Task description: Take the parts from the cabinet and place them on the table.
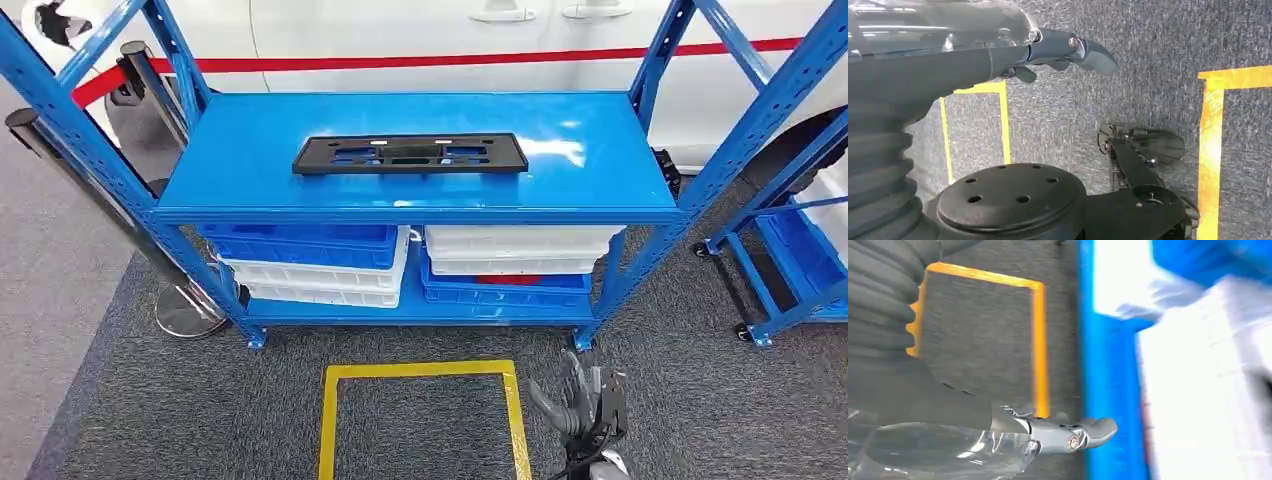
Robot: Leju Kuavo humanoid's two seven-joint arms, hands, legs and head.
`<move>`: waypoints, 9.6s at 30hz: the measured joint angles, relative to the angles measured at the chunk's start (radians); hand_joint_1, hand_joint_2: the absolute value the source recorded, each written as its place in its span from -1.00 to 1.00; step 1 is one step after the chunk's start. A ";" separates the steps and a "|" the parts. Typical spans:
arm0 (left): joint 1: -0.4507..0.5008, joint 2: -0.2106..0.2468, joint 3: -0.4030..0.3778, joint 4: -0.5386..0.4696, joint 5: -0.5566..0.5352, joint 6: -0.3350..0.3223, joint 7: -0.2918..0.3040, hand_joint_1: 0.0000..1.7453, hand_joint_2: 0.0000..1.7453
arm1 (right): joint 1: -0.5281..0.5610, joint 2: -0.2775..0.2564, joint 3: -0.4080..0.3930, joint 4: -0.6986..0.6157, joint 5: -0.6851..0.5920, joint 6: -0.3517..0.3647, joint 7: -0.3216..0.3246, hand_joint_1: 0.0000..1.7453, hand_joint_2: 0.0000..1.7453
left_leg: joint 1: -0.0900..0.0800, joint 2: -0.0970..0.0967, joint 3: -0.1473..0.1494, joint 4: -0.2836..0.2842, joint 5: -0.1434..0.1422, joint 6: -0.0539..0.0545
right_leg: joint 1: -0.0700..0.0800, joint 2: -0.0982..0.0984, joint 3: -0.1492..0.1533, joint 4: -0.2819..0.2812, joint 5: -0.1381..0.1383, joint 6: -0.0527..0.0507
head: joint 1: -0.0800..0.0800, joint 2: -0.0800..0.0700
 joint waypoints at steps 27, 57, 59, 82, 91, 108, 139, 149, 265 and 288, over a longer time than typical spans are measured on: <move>-0.027 -0.021 0.140 0.020 -0.113 0.005 -0.023 -1.00 -1.00 | 0.099 -0.006 0.616 -0.885 -0.147 0.038 -0.143 -1.00 -1.00 | -0.007 0.002 -0.003 0.003 0.004 0.018 | -0.011 0.000 0.000 -0.012 0.010 0.014 | -0.001 0.000; -0.035 -0.034 0.167 0.032 -0.167 -0.025 -0.072 -1.00 -1.00 | 0.071 -0.094 0.881 -1.110 -0.250 0.044 -0.177 -1.00 -1.00 | -0.039 0.015 -0.104 0.031 0.053 0.063 | 0.010 -0.009 0.029 0.029 -0.047 -0.019 | 0.002 0.000; -0.033 -0.035 0.167 0.032 -0.167 -0.024 -0.072 -1.00 -1.00 | 0.065 -0.096 0.885 -1.110 -0.251 0.042 -0.178 -1.00 -1.00 | -0.026 0.012 -0.061 0.001 0.054 0.063 | 0.010 -0.014 0.031 0.037 -0.048 -0.009 | 0.000 0.000; -0.032 -0.043 0.167 0.034 -0.175 -0.013 -0.071 -1.00 -1.00 | 0.047 -0.114 0.899 -1.088 -0.277 0.000 -0.151 -1.00 -1.00 | 0.001 0.007 -0.128 0.209 -0.061 -0.008 | -0.003 -0.007 -0.032 -0.003 0.026 -0.032 | -0.003 0.000; -0.030 -0.043 0.168 0.034 -0.174 -0.011 -0.075 -1.00 -1.00 | 0.046 -0.116 0.900 -1.081 -0.288 -0.008 -0.153 -1.00 -1.00 | -0.004 0.010 -0.073 0.000 0.074 0.039 | 0.000 -0.012 -0.014 0.025 -0.021 0.015 | -0.004 0.000; -0.040 -0.044 0.166 0.035 -0.184 -0.027 -0.076 -1.00 -1.00 | 0.069 -0.132 0.900 -1.070 -0.280 -0.031 -0.158 -1.00 -1.00 | -0.018 0.005 -0.127 0.178 -0.048 0.011 | 0.005 -0.014 0.006 -0.036 0.014 -0.035 | -0.012 0.000; -0.039 -0.044 0.168 0.040 -0.162 -0.010 -0.086 -1.00 -1.00 | 0.065 -0.132 0.895 -1.045 -0.334 -0.115 -0.053 -1.00 -1.00 | -0.020 0.003 0.000 0.121 -0.076 0.017 | 0.022 -0.013 -0.033 -0.034 0.055 -0.051 | -0.018 0.000; -0.037 -0.043 0.170 0.042 -0.176 -0.008 -0.076 -1.00 -1.00 | 0.059 -0.136 0.923 -0.985 -0.327 -0.236 0.030 -1.00 -1.00 | -0.003 0.008 -0.076 0.019 0.051 0.007 | 0.011 -0.010 0.015 -0.020 -0.002 -0.012 | -0.018 0.000; -0.053 0.017 0.137 0.042 -0.202 0.016 -0.085 -1.00 -1.00 | -0.543 -0.116 1.250 -0.694 0.288 -0.352 0.206 -1.00 1.00 | 0.002 0.004 -0.213 0.273 -0.057 -0.015 | 0.007 -0.016 -0.030 -0.010 0.022 -0.038 | -0.020 0.000; -0.075 0.056 0.128 0.042 -0.230 0.016 -0.085 -1.00 -1.00 | -0.642 -0.131 1.463 -0.580 0.288 -0.193 0.232 -1.00 1.00 | -0.004 0.003 -0.101 0.013 0.084 0.013 | 0.007 -0.014 -0.036 -0.002 0.021 -0.007 | -0.018 0.000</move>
